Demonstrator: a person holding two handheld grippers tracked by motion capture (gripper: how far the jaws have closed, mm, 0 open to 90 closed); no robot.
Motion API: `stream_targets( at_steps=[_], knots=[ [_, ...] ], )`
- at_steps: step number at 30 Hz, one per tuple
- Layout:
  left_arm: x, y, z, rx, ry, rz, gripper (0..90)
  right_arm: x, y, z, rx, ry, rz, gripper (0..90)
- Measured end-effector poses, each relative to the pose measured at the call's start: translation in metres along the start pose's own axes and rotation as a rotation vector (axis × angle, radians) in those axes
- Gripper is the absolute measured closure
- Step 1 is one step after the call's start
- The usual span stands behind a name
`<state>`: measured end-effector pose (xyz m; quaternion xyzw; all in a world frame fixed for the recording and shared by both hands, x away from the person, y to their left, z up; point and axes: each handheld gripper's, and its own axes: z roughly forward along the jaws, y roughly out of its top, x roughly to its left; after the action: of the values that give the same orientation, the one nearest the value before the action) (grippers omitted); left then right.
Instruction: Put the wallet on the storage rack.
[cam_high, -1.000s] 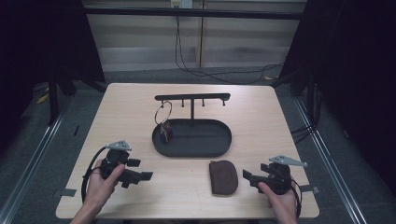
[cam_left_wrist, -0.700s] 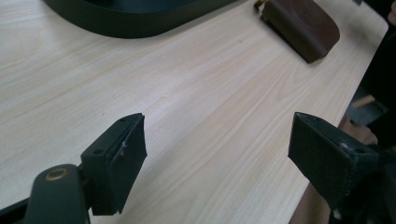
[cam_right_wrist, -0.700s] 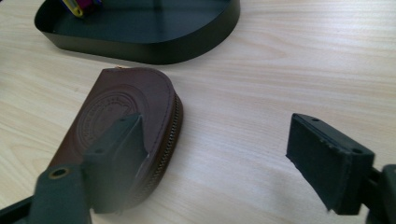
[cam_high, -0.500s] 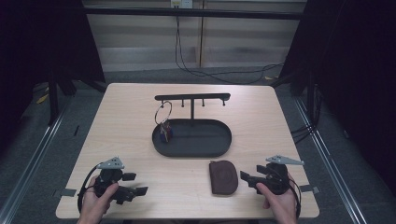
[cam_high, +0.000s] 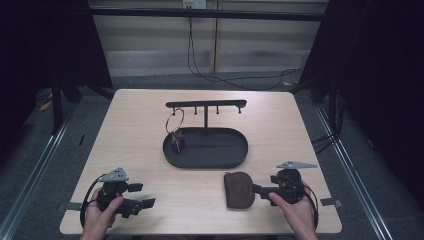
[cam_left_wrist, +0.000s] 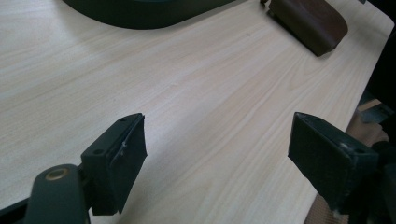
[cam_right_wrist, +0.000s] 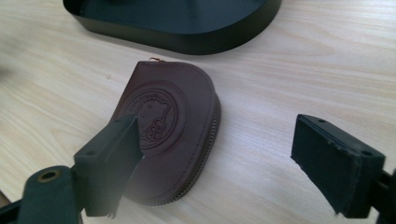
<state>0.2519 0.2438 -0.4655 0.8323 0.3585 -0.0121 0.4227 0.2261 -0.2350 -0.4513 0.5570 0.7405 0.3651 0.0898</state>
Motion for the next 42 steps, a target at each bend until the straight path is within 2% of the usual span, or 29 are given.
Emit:
stream_targets(
  at_steps=[8, 14, 16, 17, 20, 24, 29, 37, 40, 42],
  knots=[
    [0.001, 0.0, 0.001, 0.009, 0.01, 0.005, 19.1, 0.009, 0.013, 0.009, 0.115, -0.004, -0.01, 17.3],
    [-0.001, 0.0, 0.003, 0.017, 0.019, 0.01, 19.1, 0.01, 0.022, 0.017, 0.183, 0.036, 0.022, 18.7],
    [-0.001, 0.0, 0.003, 0.022, 0.024, 0.013, 19.1, 0.012, 0.025, 0.019, 0.209, 0.017, 0.026, 22.1],
    [-0.001, 0.0, 0.003, 0.024, 0.027, 0.009, 19.1, 0.014, 0.027, 0.02, 0.226, 0.018, 0.026, 22.0],
    [0.0, 0.0, 0.004, 0.036, 0.035, -0.002, 19.9, 0.015, 0.032, 0.028, 0.287, -0.017, 0.012, 22.9],
    [-0.001, -0.001, 0.003, 0.034, 0.024, -0.003, 20.1, 0.013, 0.037, 0.037, 0.346, 0.013, 0.024, 21.1],
    [0.0, 0.0, 0.003, 0.033, 0.01, -0.001, 20.1, 0.016, 0.041, 0.041, 0.397, 0.018, 0.024, 20.9],
    [0.0, 0.0, 0.003, 0.032, 0.011, -0.003, 20.1, 0.023, 0.048, 0.053, 0.479, 0.021, 0.021, 19.6],
    [-0.001, 0.0, 0.002, 0.021, -0.01, 0.007, 20.1, 0.023, 0.052, 0.058, 0.499, 0.015, 0.03, 19.7],
    [-0.003, 0.0, 0.002, 0.02, -0.008, 0.018, 20.0, 0.023, 0.055, 0.062, 0.533, 0.024, 0.026, 19.5]
  ],
)
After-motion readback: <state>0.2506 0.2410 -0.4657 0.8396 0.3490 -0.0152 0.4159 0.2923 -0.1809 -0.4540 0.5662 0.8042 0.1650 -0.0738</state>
